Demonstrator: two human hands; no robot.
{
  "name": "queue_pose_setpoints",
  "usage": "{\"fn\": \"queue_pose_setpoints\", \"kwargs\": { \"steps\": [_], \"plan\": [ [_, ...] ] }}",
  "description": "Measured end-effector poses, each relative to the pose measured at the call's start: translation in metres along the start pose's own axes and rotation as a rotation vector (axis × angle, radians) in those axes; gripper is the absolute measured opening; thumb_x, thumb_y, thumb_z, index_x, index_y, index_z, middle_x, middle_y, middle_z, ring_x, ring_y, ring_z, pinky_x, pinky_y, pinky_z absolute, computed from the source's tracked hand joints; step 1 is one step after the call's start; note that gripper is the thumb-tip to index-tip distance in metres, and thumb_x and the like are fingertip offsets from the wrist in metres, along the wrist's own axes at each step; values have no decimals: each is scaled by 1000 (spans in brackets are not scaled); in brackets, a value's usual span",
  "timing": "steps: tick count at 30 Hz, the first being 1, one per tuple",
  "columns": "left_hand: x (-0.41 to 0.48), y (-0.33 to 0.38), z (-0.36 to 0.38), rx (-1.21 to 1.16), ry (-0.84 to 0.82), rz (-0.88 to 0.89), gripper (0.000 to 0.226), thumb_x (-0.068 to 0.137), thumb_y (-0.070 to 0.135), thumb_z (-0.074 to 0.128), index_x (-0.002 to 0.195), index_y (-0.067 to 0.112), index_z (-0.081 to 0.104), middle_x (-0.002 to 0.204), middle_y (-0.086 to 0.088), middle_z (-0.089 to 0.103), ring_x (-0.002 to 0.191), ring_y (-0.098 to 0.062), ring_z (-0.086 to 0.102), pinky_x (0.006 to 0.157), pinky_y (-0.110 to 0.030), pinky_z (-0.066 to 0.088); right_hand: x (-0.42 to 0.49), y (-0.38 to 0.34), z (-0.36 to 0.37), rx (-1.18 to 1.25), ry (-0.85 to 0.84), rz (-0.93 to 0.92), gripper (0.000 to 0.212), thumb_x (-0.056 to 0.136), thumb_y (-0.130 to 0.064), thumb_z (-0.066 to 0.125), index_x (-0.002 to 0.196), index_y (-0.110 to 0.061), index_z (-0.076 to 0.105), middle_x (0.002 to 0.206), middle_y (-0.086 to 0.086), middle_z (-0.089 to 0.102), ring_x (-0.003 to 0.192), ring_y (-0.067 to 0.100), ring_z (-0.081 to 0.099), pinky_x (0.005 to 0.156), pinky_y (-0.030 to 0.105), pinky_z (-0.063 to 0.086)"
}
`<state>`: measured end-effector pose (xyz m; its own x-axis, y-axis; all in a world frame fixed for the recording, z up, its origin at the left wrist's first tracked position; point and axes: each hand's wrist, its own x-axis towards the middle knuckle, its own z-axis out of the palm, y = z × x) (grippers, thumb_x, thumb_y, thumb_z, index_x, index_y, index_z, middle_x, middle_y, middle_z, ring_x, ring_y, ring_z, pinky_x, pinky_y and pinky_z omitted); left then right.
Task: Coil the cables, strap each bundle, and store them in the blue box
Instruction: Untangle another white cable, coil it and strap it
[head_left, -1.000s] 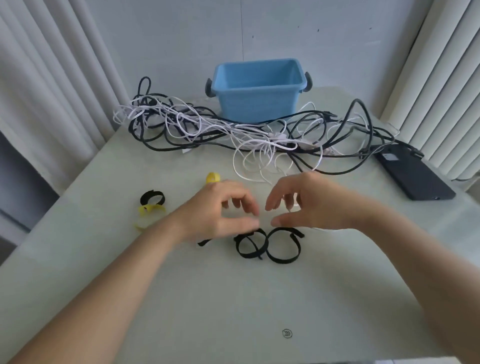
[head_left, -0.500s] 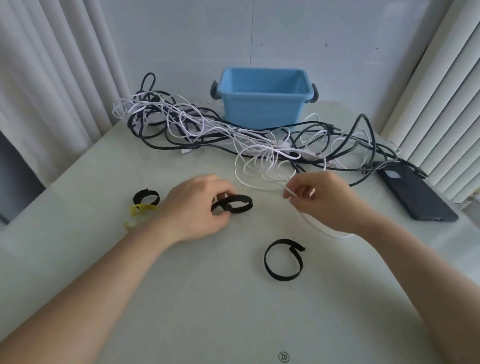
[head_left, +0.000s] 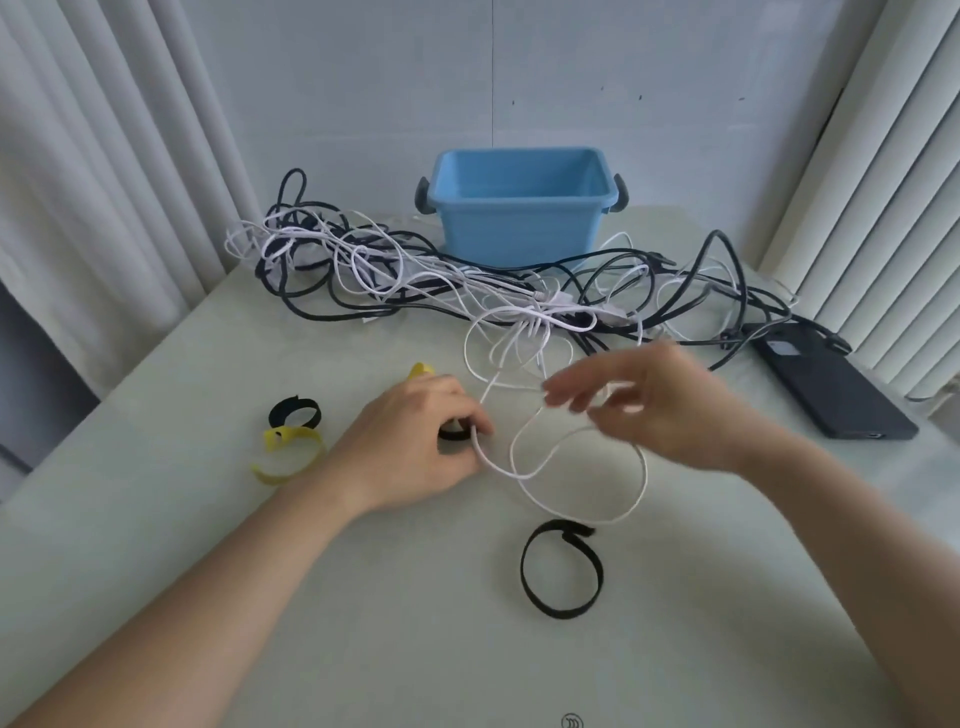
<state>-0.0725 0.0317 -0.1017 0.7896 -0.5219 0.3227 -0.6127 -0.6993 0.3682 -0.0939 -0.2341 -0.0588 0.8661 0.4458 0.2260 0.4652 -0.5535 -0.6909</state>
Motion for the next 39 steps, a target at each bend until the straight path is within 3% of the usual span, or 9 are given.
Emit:
{"fn": "queue_pose_setpoints", "kwargs": {
  "steps": [2,5,9,17,20,24,29,33,39],
  "plan": [
    [1,-2,-2,18,17,-41,15,80,25,76,88,36,74,81,17,56,84,-8,53,73,-37,52,0,9,-13,-49,193,66,34,82,5,65,96,-23,77,87,-9,75,80,12,67,72,17,52],
    [3,-3,-4,28,24,-120,17,81,20,75,85,37,74,78,19,55,77,-6,54,71,-33,48,-1,26,-19,-190,151,154,20,83,-10,74,93,-26,77,84,-10,73,73,8,64,68,12,48],
    [2,-10,-10,43,19,-195,26,80,15,73,82,41,72,72,22,53,71,2,52,65,-28,39,0,43,-21,-276,207,199,24,79,-13,78,100,-26,76,87,-8,66,75,16,61,69,20,45],
    [0,-10,-8,-104,-78,-152,45,79,6,67,106,41,73,92,28,60,87,-1,58,79,-34,52,11,52,0,-325,257,290,34,75,-26,84,107,-26,73,83,-15,64,78,13,57,78,26,49],
    [0,-9,-6,-139,-84,-143,50,82,4,67,117,40,70,100,25,63,91,0,59,80,-30,51,12,47,2,-225,276,290,22,75,-22,84,94,-22,74,72,-15,65,64,-1,57,64,11,43],
    [3,-11,-6,-187,-17,-186,66,79,-8,56,125,39,65,109,22,64,96,-3,56,73,-22,43,3,30,-21,146,299,342,17,80,-9,75,95,-15,75,62,5,65,54,14,52,54,29,44],
    [9,-1,-9,-299,181,-189,47,81,7,58,114,40,66,105,17,65,93,-8,56,73,-11,42,0,14,-36,681,374,397,14,88,2,56,92,10,67,58,5,54,54,16,45,45,24,35],
    [14,14,-13,-443,245,-206,39,83,17,61,114,39,67,101,15,70,92,-11,62,79,-23,49,2,6,-36,1064,452,451,14,91,-5,50,79,-6,56,57,1,45,50,13,42,42,19,34],
    [32,36,-17,-961,213,-435,23,99,11,59,121,15,67,106,-5,77,98,-20,73,92,-36,55,3,16,-26,813,349,384,16,90,1,57,80,-1,70,70,12,55,59,16,50,53,24,44]
  ]
}}
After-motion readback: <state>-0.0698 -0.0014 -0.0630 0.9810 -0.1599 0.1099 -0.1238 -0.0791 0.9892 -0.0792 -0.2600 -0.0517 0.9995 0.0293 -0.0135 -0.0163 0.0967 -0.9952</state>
